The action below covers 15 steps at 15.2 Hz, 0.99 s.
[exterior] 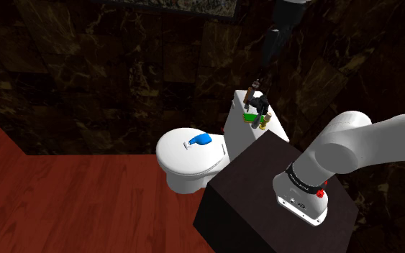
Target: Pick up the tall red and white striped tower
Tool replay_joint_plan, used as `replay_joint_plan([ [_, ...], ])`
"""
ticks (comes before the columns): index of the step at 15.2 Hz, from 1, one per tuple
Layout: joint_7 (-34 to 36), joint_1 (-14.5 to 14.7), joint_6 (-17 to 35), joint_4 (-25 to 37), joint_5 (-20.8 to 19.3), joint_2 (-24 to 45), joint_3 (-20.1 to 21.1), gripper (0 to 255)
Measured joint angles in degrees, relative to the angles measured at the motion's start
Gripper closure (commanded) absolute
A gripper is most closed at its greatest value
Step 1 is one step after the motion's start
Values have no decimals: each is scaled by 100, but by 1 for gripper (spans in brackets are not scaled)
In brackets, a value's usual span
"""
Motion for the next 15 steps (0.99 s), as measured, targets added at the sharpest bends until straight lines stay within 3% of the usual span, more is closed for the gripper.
replay_joint_plan([
  [4,-205,-72,340,-277,-130,-45,-217,0],
  [15,-1287,-506,2358,-1363,-769,269,-1473,0],
])
